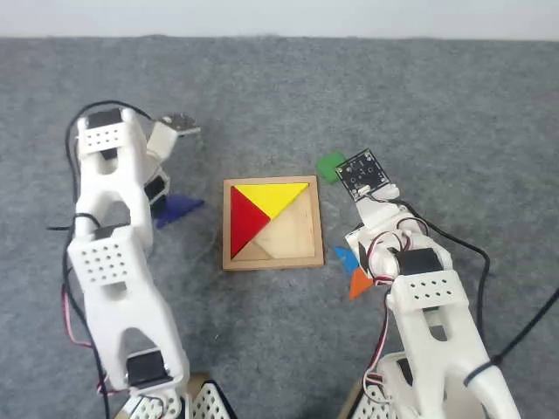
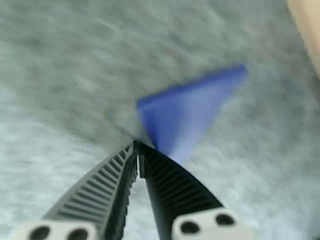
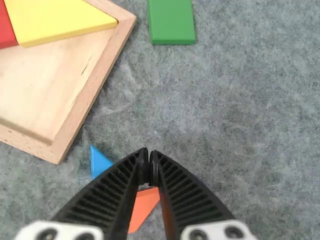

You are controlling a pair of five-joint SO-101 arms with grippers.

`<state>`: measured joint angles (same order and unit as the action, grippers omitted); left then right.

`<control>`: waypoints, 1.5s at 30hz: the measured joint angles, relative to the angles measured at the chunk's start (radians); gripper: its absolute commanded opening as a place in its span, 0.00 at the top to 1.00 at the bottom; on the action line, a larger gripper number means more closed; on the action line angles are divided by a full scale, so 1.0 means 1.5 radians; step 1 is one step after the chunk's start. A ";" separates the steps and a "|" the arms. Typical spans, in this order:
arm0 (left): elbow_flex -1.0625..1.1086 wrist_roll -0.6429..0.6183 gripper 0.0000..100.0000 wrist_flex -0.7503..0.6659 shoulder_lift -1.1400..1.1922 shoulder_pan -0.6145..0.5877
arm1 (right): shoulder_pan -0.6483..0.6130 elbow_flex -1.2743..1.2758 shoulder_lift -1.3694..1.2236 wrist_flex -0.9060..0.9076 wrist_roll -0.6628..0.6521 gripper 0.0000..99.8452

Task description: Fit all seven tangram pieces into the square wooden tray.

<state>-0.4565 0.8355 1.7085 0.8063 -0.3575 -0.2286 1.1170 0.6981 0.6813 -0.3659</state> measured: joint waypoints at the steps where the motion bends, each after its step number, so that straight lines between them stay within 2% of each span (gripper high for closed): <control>1: 0.040 0.003 0.98 -0.006 -0.026 0.001 | 0.000 0.000 0.000 0.000 0.000 0.98; 5: 0.205 0.005 0.93 -0.076 -0.152 0.016 | 0.000 0.000 0.000 0.000 0.000 0.98; 10: 0.370 0.005 0.78 -0.204 -0.312 0.026 | 0.000 0.000 0.000 0.000 0.000 0.98; 13: 0.402 -0.008 0.69 -0.256 -0.354 0.031 | 0.000 0.000 0.000 0.000 0.000 0.98; 20: 0.379 -0.042 0.69 -0.316 -0.300 0.068 | 0.000 0.000 0.000 0.000 0.000 0.98; 23: 0.310 -0.042 0.70 -0.304 -0.222 0.069 | 0.000 0.000 0.000 0.000 0.000 0.98; 26: 0.219 -0.020 0.73 -0.255 -0.148 0.066 | 0.000 0.000 0.000 0.000 0.000 0.98; 33: 0.005 -0.008 0.73 -0.143 -0.048 0.030 | 0.000 0.000 0.000 0.000 0.000 0.98; 40: -0.050 0.009 0.73 -0.121 0.027 0.032 | 0.000 0.000 0.000 0.000 0.000 0.98; 45: -0.072 0.016 0.73 -0.066 0.035 0.030 | 0.000 0.000 0.000 0.000 0.000 0.98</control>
<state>-0.5639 0.8600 1.6088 0.8585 -0.3130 -0.2286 1.1170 0.6981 0.6813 -0.3659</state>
